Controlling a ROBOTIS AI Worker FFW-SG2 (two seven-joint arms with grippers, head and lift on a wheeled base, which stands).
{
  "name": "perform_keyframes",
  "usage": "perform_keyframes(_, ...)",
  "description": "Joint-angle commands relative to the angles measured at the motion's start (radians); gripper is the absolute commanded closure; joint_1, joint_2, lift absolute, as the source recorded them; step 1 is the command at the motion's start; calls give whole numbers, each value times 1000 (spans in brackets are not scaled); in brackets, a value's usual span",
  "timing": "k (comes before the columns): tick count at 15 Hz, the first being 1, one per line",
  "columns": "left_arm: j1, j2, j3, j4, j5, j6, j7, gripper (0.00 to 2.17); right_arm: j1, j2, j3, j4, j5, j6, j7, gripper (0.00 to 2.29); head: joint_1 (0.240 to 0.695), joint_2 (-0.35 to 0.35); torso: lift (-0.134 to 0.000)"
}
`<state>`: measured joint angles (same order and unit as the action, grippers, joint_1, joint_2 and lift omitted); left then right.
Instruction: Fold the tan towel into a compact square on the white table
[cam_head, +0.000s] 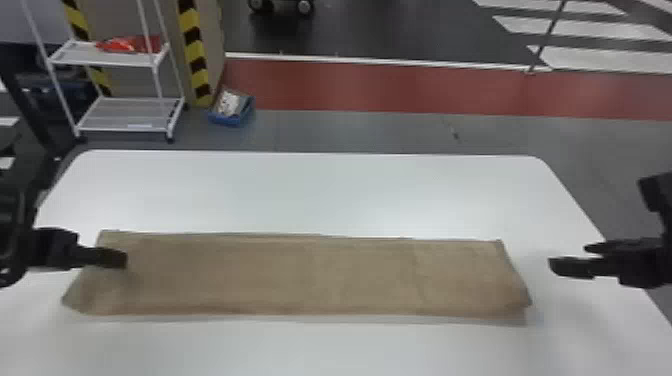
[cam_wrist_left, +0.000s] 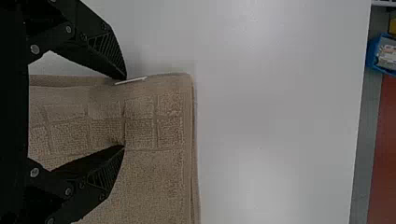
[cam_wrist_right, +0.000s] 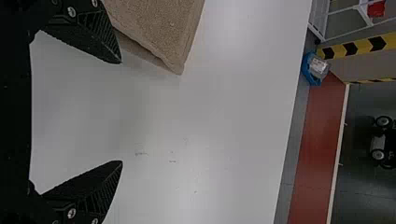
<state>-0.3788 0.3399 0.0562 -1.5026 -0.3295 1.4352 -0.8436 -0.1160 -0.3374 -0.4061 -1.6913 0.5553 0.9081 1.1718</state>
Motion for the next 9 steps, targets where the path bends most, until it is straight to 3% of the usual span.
perform_keyframes(1,-3,2,1,12,4,0,-11,697,-4,1,-5,12,0,-10,-1,130,695,-104,-123)
perform_keyframes(5,-3,5,4,10,4,0,-26,1804,-2,1,-13,24,0,-22,-4,130,695,-112,-123)
perform_keyframes(9,15,16,37,-57,3,21,-51,1828,-2,1,-20,41,0,-37,-6,130,695,-112,-123)
